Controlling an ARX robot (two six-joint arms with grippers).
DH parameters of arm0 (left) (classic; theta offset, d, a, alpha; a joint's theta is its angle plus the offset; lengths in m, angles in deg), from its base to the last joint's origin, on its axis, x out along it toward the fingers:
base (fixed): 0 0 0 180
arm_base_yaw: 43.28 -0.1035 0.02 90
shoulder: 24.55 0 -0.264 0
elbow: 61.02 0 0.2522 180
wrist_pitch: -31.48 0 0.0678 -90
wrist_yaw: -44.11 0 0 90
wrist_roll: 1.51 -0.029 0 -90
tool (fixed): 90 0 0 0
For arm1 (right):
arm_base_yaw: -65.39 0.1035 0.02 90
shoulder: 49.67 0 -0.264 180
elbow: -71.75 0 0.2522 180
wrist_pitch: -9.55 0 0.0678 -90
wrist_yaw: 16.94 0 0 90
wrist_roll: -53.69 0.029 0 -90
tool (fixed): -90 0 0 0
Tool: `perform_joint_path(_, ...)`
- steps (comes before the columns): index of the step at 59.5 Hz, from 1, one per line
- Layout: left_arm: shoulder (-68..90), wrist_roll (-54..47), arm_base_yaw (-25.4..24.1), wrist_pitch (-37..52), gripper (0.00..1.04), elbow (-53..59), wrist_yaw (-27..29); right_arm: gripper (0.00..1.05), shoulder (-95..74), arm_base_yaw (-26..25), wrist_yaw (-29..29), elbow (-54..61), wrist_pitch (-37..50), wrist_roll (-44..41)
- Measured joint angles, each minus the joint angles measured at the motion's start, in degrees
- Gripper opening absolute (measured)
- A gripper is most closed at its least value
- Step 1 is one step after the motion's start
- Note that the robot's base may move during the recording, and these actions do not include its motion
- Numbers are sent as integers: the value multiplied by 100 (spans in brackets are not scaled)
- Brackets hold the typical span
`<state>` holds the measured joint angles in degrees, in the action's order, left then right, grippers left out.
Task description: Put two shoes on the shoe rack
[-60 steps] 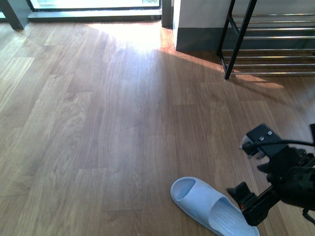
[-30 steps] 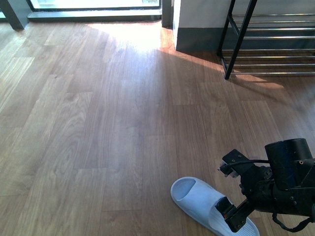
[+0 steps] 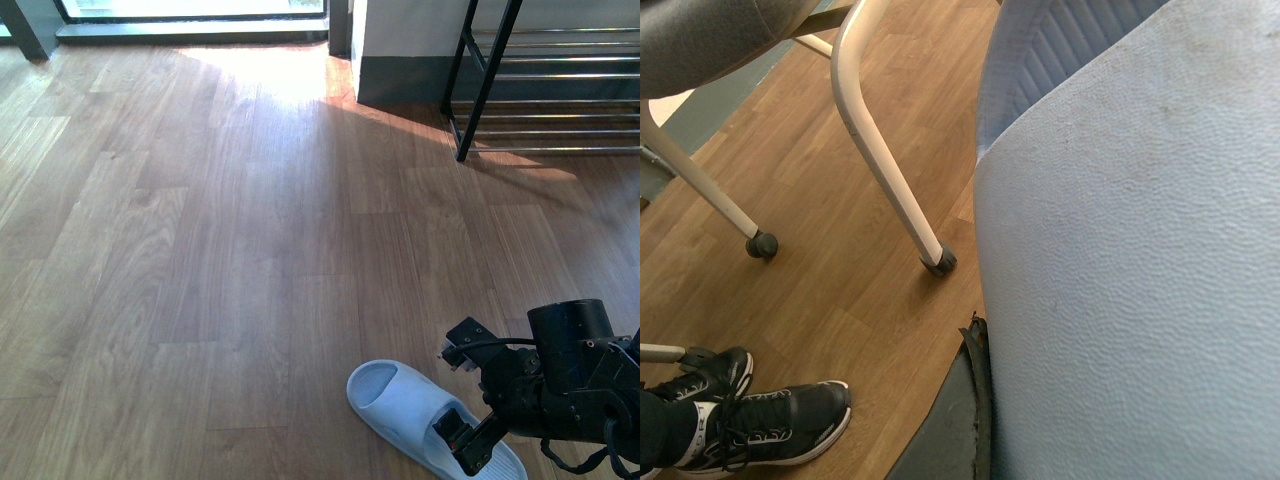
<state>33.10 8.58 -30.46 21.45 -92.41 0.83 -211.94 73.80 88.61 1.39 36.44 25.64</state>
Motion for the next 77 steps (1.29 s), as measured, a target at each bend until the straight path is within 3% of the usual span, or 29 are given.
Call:
perform_joint_path(14,0,0,0,0,2,0,2,96,-262,57,146,-251,299,0)
perform_joint_path(18,0,0,0,0,2,0,0,87,-317,81,205,-306,413,15)
perform_joint_path(32,0,0,0,0,2,0,0,41,-643,179,72,-496,798,127)
perform_joint_path(50,0,0,0,0,2,0,0,2,-588,7,9,-240,1231,264)
perform_joint_path(69,0,0,0,0,2,0,2,1,907,4,-232,758,1434,343)
perform_joint_path(77,0,0,0,0,2,0,0,1,2973,127,-127,1499,1268,131)
